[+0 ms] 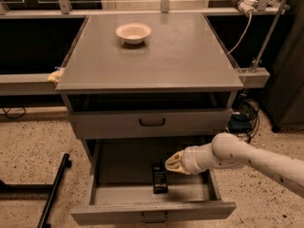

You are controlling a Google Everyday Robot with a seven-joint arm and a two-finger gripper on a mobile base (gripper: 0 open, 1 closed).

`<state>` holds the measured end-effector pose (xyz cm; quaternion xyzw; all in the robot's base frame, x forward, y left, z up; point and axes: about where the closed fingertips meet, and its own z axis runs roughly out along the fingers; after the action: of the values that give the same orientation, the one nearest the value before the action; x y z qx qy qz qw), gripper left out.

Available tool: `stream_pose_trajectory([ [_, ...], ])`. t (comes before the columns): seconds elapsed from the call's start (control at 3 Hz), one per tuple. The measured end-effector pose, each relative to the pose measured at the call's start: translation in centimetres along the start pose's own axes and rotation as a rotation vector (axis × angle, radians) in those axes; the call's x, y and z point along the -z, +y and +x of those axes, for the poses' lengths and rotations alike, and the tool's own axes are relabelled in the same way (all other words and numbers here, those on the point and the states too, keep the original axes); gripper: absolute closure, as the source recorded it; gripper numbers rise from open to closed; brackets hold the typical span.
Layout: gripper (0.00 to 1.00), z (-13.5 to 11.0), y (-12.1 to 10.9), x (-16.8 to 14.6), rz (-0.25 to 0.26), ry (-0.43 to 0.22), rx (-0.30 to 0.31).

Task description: Pick rxbar chocolate from middle drawer and place on counter

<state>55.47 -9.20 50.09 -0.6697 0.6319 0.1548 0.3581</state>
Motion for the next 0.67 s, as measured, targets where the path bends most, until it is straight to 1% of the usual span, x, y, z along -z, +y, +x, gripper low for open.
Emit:
stream_pose_trajectory([
  [0.33, 0.82, 1.8, 0.8, -2.2, -0.027, -0.017, -0.027],
  [0.67, 0.59, 3.1, 1.3, -4.1, -0.041, -0.048, -0.054],
])
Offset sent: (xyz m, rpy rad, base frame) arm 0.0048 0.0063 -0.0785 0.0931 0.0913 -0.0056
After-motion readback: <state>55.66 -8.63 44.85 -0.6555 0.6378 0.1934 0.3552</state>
